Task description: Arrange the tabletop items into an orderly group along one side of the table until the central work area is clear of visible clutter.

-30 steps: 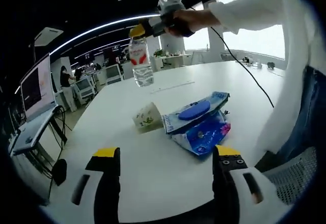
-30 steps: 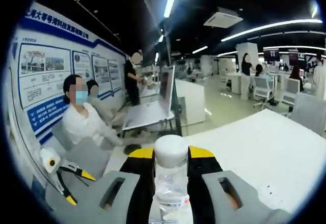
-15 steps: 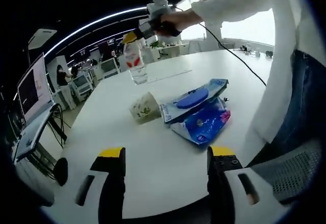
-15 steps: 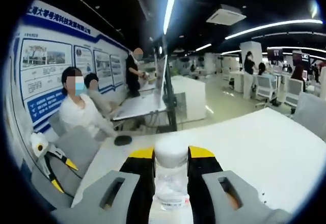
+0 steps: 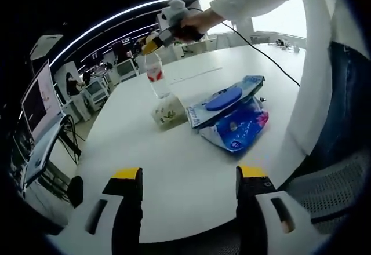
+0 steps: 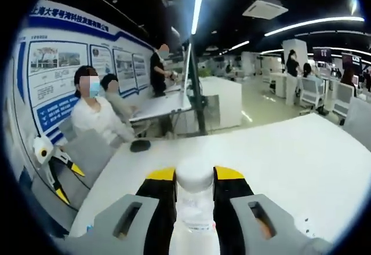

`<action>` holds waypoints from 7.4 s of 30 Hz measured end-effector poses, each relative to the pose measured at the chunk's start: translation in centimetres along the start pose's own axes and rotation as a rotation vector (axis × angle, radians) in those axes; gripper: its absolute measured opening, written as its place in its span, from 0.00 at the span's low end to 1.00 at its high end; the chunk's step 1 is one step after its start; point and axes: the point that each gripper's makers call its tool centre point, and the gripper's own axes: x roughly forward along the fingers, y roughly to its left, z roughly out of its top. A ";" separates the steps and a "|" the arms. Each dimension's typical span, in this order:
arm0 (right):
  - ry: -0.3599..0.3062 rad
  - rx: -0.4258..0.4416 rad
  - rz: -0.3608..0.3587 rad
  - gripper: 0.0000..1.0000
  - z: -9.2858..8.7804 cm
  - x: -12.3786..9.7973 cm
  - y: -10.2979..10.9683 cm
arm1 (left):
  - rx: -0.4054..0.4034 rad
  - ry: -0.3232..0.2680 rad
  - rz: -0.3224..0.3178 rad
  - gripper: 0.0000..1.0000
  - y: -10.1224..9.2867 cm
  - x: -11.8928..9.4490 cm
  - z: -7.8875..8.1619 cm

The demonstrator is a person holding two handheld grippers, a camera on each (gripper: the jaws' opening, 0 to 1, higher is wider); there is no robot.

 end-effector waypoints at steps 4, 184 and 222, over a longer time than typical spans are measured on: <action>0.017 -0.008 0.000 0.21 -1.0 0.2 -0.3 | 0.013 0.026 -0.008 0.64 -0.2 0.1 -0.6; 0.498 0.139 -0.105 0.00 -13.6 -6.0 3.3 | -0.110 0.167 -0.102 0.46 -1.2 0.6 -3.4; 0.866 -0.011 -0.065 0.00 -15.0 -4.5 0.9 | -0.072 0.188 -0.098 0.43 -1.2 0.5 -3.8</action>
